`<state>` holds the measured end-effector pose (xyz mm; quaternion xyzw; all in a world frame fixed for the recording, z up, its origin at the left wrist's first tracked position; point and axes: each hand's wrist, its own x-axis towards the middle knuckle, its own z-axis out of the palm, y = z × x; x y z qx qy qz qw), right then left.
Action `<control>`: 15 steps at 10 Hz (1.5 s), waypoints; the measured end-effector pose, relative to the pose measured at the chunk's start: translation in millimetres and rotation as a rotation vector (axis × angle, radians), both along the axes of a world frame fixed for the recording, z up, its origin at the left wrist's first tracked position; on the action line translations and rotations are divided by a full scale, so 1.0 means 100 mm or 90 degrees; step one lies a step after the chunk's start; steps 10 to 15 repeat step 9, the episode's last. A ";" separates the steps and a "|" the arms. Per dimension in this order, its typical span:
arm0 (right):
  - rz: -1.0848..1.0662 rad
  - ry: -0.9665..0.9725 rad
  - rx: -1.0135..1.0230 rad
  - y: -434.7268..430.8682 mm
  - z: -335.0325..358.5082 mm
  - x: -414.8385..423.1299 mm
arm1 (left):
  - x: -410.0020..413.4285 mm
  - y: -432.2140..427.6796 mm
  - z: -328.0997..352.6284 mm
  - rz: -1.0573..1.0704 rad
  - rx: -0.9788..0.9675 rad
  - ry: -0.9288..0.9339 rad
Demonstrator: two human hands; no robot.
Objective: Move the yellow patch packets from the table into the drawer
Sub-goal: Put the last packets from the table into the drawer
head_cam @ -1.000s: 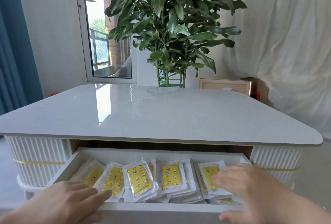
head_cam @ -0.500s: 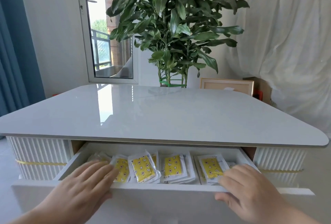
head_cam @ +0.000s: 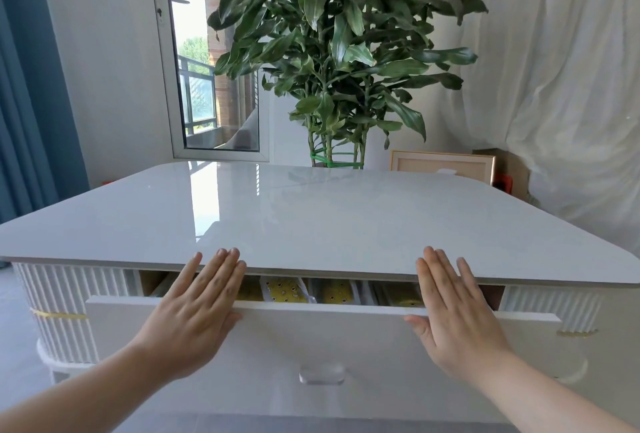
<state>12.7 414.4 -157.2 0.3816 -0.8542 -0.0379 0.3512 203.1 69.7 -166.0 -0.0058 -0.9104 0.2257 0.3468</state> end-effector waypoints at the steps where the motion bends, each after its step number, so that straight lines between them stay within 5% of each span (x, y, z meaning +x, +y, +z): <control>1: -0.046 -0.044 -0.018 -0.09 0.00 -0.08 | -0.13 -0.09 0.01 0.022 -0.012 -0.003; 6: -0.126 -0.110 -0.101 -0.38 -0.03 -0.28 | -0.50 -0.30 -0.01 0.013 -0.004 0.071; 9: -0.101 -0.146 -0.074 -0.34 0.17 -0.18 | -0.43 -0.24 0.12 0.057 0.032 -0.035; 15: -0.101 -0.146 -0.074 -0.34 0.17 -0.18 | -0.43 -0.24 0.12 0.057 0.032 -0.035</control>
